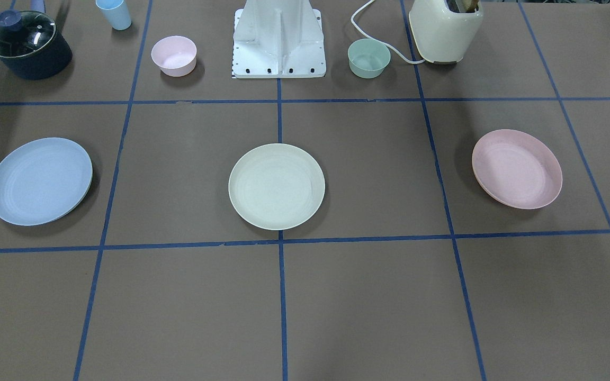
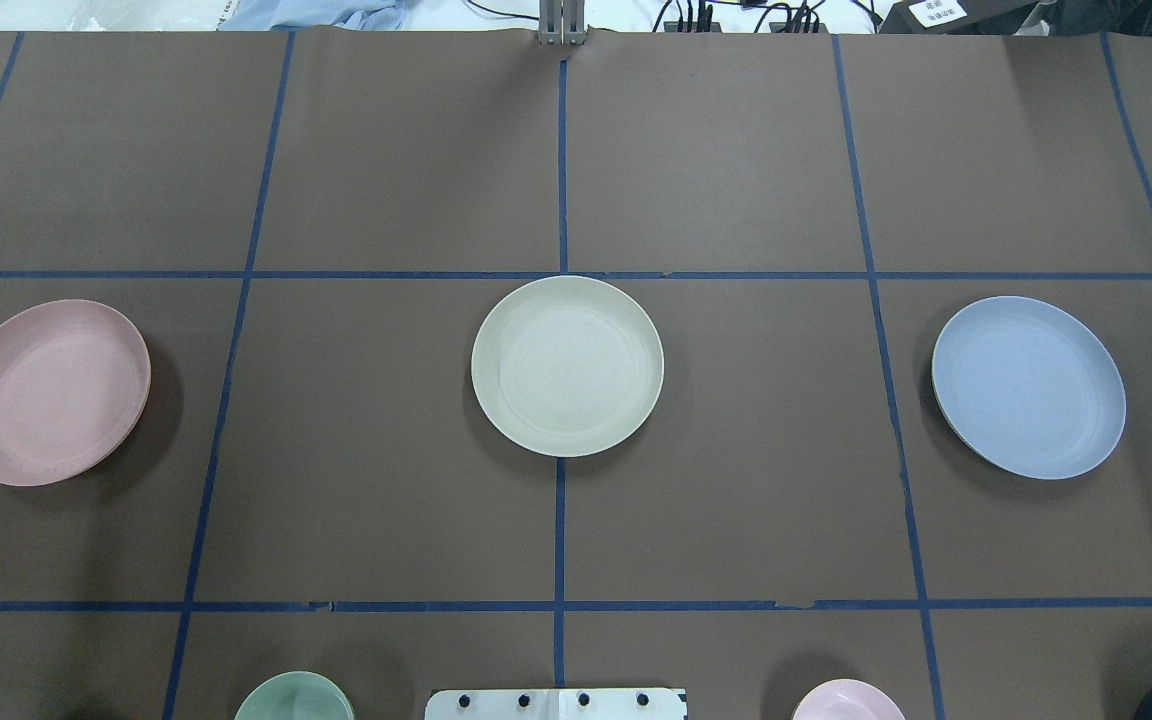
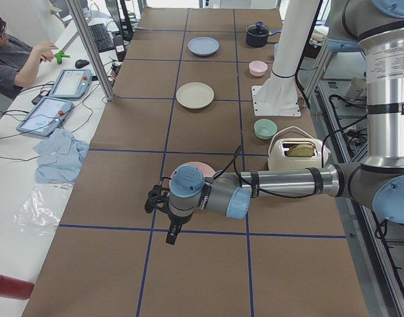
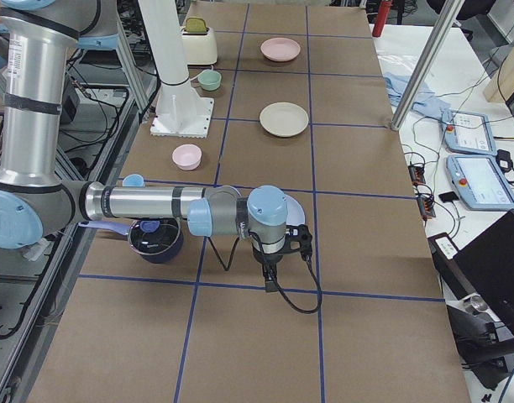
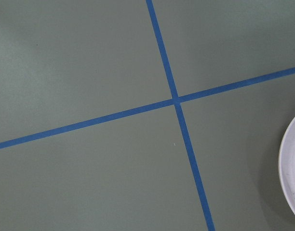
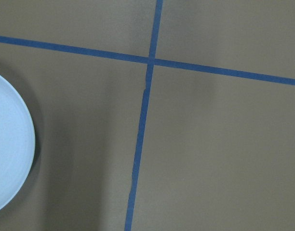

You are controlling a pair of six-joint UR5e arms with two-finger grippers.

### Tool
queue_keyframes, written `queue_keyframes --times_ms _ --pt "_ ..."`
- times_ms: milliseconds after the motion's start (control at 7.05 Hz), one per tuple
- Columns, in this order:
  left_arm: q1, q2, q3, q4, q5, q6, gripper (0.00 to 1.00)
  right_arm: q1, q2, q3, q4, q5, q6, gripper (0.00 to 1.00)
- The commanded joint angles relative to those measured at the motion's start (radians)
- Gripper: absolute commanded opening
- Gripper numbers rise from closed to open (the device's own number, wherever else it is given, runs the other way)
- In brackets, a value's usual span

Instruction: Stack three plates with pink and blue

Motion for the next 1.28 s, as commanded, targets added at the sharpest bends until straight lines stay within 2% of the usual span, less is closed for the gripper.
queue_keyframes --times_ms 0,425,851,1134 --pt "0.0 0.0 -0.008 -0.004 -0.002 0.0 1.0 0.0 0.002 0.0 0.0 0.002 0.0 1.0" --pt "0.0 0.0 -0.001 -0.172 0.001 -0.008 1.0 0.0 -0.002 0.058 -0.006 0.009 0.0 1.0" --pt "0.002 -0.02 -0.008 -0.252 0.0 -0.046 1.0 -0.002 0.005 0.127 0.021 0.023 0.014 1.0" --pt "0.005 -0.047 0.013 -0.429 0.01 -0.057 1.0 -0.002 0.008 0.088 0.163 0.022 0.015 1.0"
